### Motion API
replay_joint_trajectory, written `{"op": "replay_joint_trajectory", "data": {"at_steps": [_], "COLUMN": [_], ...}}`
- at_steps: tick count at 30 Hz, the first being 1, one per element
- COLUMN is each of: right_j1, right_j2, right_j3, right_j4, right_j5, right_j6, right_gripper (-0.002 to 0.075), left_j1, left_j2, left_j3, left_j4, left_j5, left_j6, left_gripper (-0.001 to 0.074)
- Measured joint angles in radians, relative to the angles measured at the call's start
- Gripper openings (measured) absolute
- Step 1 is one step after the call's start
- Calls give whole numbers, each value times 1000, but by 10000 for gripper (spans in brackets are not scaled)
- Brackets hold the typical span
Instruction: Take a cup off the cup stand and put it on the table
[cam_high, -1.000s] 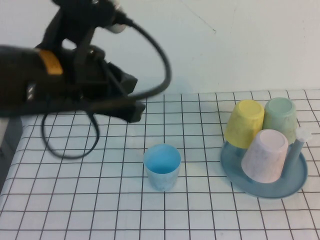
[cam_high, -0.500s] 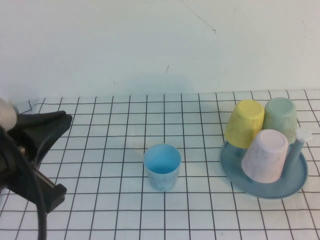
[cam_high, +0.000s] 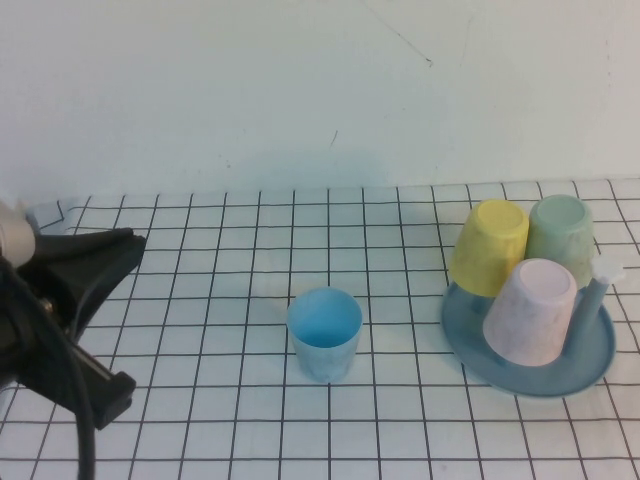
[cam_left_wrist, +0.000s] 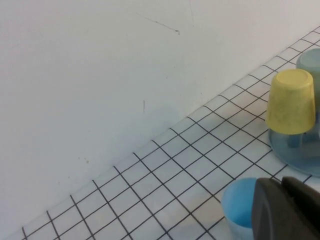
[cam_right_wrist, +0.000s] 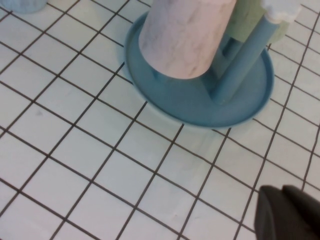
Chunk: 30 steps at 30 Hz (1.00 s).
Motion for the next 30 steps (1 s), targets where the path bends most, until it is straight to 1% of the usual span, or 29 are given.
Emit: {"op": "replay_joint_trajectory", "data": {"at_steps": [1,3,6,8,11,14,17,19,22,25,28,30], "right_j1": [0,0,0,0,0,0,0,0,0,0,0,0], "right_j2": [0,-2,-2,-2,-2,-2,-2,-2,-2,-2,-2,-2], "right_j3": [0,0,0,0,0,0,0,0,0,0,0,0], "right_j4": [0,2,20,30,40,42,42,42,42,42,42,42], "right_j5": [0,0,0,0,0,0,4,6,9,9,12,14], "right_j6": [0,0,0,0,0,0,0,0,1,1,1,1], "right_gripper": [-1,-1,-1,-1,-1,-1,-1,-1,-1,-1,-1,-1], "left_j1": [3,37,104,146,196,243,301,340,412,482,542,567], "left_j2": [0,-5,-39,-80,-167,-252,-342,-397,-490,-559,-605,-628], "left_j3": [5,23,79,138,246,358,453,500,564,629,693,733], "left_j4": [2,44,103,116,123,142,154,152,130,70,44,37], "left_j5": [-4,-106,-327,-492,-675,-762,-771,-726,-583,-463,-386,-349], "left_j6": [-17,-108,-200,-223,-233,-235,-237,-237,-255,-352,-449,-470], "left_gripper": [-1,-1,-1,-1,-1,-1,-1,-1,-2,-2,-2,-2]}}
